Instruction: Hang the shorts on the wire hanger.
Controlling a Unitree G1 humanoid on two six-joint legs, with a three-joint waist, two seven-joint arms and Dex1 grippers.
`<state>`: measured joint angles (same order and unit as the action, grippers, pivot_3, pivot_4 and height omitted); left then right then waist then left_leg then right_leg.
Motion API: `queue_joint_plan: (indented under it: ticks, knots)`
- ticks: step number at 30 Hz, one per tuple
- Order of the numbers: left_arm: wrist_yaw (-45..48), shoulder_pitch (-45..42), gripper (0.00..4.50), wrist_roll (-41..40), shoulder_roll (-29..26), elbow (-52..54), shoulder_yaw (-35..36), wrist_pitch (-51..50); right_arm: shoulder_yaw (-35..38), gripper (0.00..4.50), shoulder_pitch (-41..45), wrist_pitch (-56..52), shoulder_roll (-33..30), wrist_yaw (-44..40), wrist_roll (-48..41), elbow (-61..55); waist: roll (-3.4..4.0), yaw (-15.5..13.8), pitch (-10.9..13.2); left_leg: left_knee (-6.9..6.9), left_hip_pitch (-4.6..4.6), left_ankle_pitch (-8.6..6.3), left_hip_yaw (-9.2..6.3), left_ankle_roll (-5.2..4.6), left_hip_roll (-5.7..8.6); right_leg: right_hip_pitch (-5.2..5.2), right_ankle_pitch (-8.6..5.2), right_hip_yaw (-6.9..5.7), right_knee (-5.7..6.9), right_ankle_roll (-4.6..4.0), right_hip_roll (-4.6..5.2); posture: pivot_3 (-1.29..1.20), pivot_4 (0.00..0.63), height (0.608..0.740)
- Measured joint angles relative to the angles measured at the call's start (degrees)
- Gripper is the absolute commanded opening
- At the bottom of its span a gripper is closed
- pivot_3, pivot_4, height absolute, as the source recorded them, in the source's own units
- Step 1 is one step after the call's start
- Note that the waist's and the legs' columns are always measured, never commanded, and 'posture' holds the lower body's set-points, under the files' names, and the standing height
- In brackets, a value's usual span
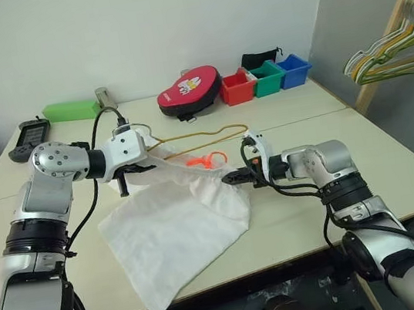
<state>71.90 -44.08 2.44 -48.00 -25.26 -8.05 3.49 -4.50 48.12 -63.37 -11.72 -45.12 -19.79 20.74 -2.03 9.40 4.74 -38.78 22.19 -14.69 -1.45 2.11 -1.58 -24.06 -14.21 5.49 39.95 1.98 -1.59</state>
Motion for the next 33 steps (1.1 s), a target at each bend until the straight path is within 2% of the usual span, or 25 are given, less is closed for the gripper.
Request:
queue_joint_plan:
  ticks: [3, 8, 16, 33]
  knots:
    - [-0.1, -0.1, 0.0, 0.0, 0.0, -0.5, 0.0, 0.6, -0.4, 0.02, -0.3, 0.0, -1.0, -0.5, -0.5, -1.7, 0.0, 0.0, 0.0, 0.01, 0.0, 0.0, 0.0, 0.0, 0.0, 0.0, 0.0, 0.0, -0.02, 0.0, 0.0, -0.02, 0.021, 0.74]
    - [-0.2, -0.1, 0.0, 0.0, 0.0, -1.4, 0.0, 0.9, -1.6, 0.02, -1.9, 0.2, -2.1, -1.0, -1.2, -4.6, 0.01, -0.1, 0.0, 0.02, 0.0, 0.0, 0.0, 0.0, 0.0, -0.01, 0.0, 0.0, -0.02, 0.0, 0.0, -0.02, 0.021, 0.74]
    - [3.7, 2.5, 0.0, 0.0, -2.9, 0.7, -0.7, 0.6, -10.2, 0.02, -4.2, 7.3, -10.2, -2.7, 2.4, -13.0, 0.04, 0.0, 0.0, 0.08, 0.01, 0.0, 0.03, 0.0, -0.01, -0.04, -0.02, 0.02, -0.07, -0.01, -0.01, -0.03, 0.025, 0.74]
    - [6.4, 2.4, 0.0, 3.4, -5.5, -2.6, -4.1, 6.0, -12.5, 0.02, -3.4, 7.8, -13.8, -4.9, 2.7, -20.0, 0.07, -0.7, 0.1, 0.08, 0.01, 0.0, 0.05, 0.0, -0.03, -0.04, -0.02, 0.02, -0.1, -0.02, -0.03, -0.05, 0.027, 0.74]
